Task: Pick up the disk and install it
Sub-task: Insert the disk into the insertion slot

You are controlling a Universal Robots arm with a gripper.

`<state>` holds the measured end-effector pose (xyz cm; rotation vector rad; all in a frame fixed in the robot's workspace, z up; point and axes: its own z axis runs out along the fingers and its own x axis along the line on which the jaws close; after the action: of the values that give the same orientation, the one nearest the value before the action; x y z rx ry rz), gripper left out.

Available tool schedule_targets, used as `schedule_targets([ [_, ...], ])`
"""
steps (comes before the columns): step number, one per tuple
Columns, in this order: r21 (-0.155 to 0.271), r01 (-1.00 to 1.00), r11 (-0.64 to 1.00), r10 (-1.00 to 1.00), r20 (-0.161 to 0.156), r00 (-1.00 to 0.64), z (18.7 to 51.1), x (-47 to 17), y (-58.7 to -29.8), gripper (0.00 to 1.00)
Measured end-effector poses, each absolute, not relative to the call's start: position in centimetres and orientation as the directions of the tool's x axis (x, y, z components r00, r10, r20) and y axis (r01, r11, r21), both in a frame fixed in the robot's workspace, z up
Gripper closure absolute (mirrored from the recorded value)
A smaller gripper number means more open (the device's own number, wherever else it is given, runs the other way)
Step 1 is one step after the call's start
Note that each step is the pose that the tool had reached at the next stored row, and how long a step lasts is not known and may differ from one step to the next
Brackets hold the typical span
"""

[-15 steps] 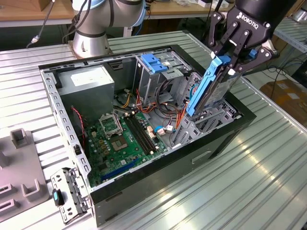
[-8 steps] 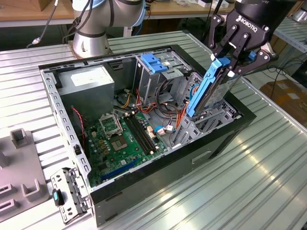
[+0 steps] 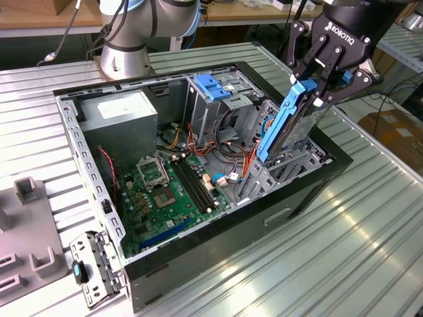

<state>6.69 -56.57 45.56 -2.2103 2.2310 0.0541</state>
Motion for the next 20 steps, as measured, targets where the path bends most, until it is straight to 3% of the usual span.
schedule_targets([
  [20,0.024,-1.000,0.006,-1.000,-0.025,-0.006,45.15,7.07,-56.58,0.63],
])
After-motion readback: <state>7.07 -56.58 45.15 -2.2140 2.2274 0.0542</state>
